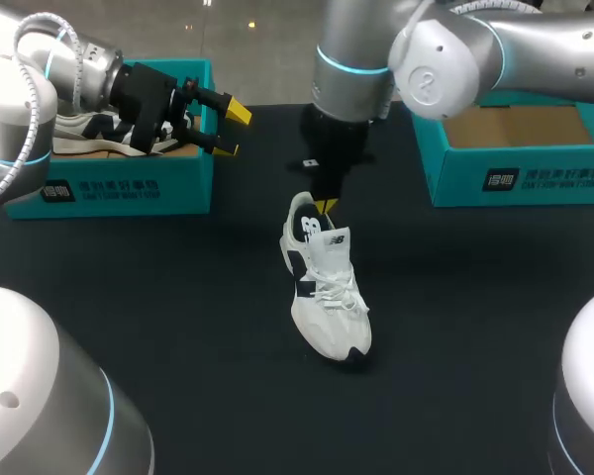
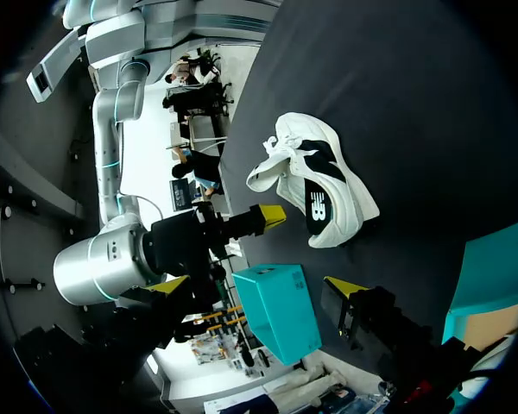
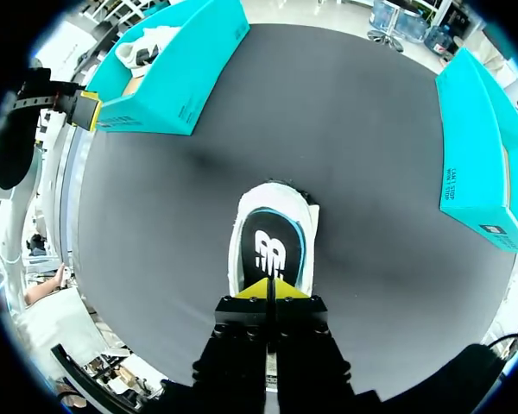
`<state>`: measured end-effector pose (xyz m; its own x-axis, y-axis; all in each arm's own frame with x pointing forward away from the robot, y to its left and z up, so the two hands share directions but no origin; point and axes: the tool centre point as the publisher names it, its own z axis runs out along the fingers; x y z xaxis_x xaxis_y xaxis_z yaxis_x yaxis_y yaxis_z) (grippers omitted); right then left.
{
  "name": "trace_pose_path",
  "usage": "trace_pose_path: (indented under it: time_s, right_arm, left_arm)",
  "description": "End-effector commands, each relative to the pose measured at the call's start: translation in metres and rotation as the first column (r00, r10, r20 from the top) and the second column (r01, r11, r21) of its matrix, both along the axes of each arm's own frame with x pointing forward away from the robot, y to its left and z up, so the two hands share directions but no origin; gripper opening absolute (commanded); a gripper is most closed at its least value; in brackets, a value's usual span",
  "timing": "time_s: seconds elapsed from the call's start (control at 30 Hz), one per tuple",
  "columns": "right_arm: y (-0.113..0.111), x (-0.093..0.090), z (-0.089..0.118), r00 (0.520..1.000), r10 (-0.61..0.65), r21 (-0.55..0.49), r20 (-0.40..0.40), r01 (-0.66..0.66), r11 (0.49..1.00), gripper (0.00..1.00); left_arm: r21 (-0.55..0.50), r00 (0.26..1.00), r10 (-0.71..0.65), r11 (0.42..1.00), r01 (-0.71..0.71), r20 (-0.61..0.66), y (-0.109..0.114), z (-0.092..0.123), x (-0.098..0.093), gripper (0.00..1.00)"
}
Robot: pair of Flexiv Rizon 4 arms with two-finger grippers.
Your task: Take the shoe out of the shoebox, open the shoe tongue, remove and reinsert the insole, then place the shoe into the shoebox
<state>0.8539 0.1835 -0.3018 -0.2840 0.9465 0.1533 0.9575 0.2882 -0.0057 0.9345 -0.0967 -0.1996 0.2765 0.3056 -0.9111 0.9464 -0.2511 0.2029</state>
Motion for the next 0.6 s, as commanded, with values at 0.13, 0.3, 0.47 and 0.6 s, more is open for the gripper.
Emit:
trace_pose_path:
  time_s: [0.13,0.3,0.47,0.6]
  right_arm:
    - [0.007,-0.008,-0.02,0.999,-0.031,0.018,-0.008,0.031,0.999,0.0]
    - [0.011,-0.016,-0.034,0.997,-0.036,0.011,-0.072,0.037,0.999,0.0]
    - [0.014,-0.025,-0.039,0.994,-0.038,0.011,-0.101,0.039,0.999,0.0]
    - [0.01,-0.032,-0.045,0.99,-0.048,-0.004,-0.13,0.048,0.999,0.0]
  left_arm:
    - [0.002,1.0,-0.001,1.0,0.001,0.001,0.0,0.0,0.0,1.0]
    - [0.002,1.0,-0.001,1.0,0.001,0.001,0.0,0.0,0.0,1.0]
    - [0.002,1.0,-0.001,1.0,0.001,0.001,0.0,0.0,0.0,1.0]
    - [0.002,1.0,-0.001,1.0,0.001,0.001,0.0,0.0,0.0,1.0]
